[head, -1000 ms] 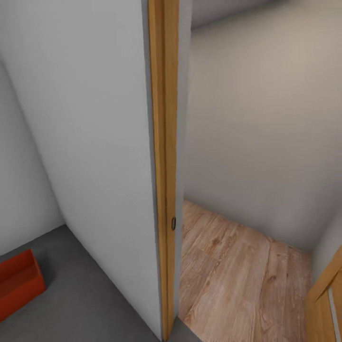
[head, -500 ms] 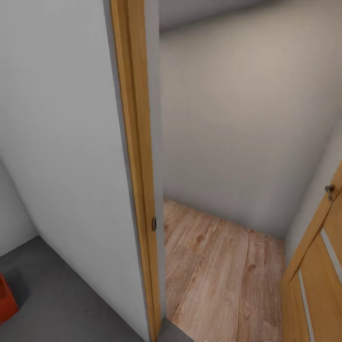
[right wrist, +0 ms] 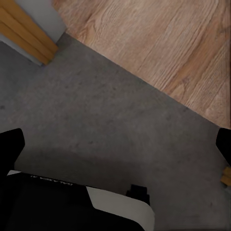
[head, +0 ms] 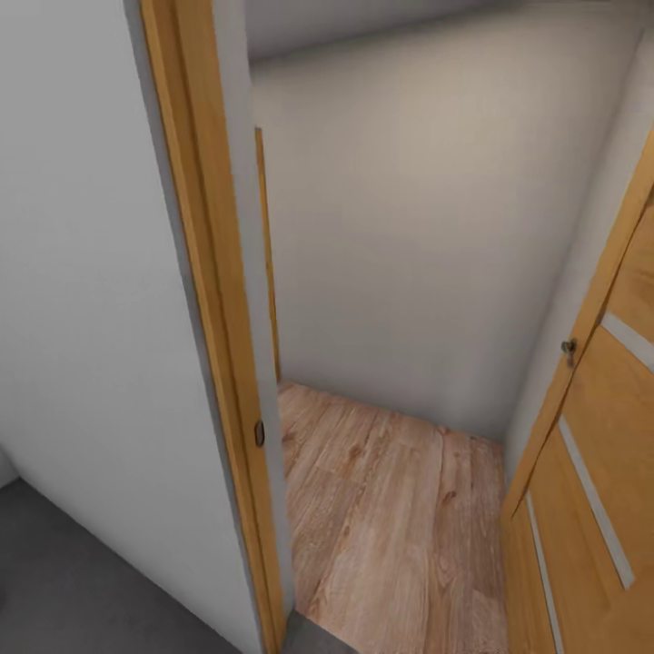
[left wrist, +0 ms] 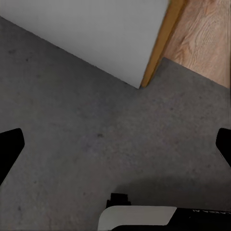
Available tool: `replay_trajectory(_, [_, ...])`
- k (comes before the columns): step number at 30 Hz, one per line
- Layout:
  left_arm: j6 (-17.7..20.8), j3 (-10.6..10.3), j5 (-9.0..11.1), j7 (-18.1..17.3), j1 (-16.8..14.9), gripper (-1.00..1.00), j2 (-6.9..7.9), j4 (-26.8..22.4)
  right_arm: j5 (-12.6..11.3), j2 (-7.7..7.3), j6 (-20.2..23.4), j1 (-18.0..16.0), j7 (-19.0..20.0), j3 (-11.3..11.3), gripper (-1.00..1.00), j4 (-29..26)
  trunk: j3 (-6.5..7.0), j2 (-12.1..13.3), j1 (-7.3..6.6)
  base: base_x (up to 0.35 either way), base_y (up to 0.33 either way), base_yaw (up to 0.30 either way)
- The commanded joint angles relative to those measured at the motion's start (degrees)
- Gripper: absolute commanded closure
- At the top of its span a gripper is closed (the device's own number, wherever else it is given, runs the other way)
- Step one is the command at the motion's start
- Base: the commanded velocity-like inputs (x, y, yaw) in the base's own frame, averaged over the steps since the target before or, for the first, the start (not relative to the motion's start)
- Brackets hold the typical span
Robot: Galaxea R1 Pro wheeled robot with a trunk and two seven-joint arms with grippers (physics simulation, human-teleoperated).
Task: Move the two storage containers from the living room to the garage. In the garage, place one container on the floor and stack the other container on top of it (either order is fine).
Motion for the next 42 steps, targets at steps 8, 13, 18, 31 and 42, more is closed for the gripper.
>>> replay_trajectory(8, [-3.07,0.02,0.44,-0.21,0.72,-1.00,-0.40,0.23,0.65,-0.02,-0.27,-0.06,0.07,-0.50,-1.00,0.23,-0.09,-0.10,0.04,0.000,0.000,-0.223])
replay_trajectory(13, [-3.09,-0.03,0.33,-0.44,0.71,-1.00,-0.86,0.21,0.66,-0.02,-0.28,-0.05,0.07,-0.50,-1.00,0.23,-0.09,-0.10,0.04,0.000,0.000,-0.239])
replay_trajectory(18, [-2.96,-0.11,0.14,-0.68,0.70,-1.00,-2.26,0.22,0.66,-0.02,-0.28,-0.05,0.07,-0.50,-1.00,0.23,-0.09,-0.10,0.04,0.000,0.000,-0.240])
replay_trajectory(31, [-2.85,-0.04,0.32,-0.34,0.71,-1.00,-3.34,0.22,0.66,-0.02,-0.33,-0.05,0.07,-0.50,-1.00,0.23,-0.09,-0.10,0.04,0.000,0.000,-0.239])
replay_trajectory(42, [-2.85,-0.04,0.44,-0.31,0.72,-1.00,-3.30,0.22,0.66,-0.02,-0.39,-0.05,0.07,-0.50,-1.00,0.23,-0.09,-0.10,0.04,0.000,0.000,-0.260])
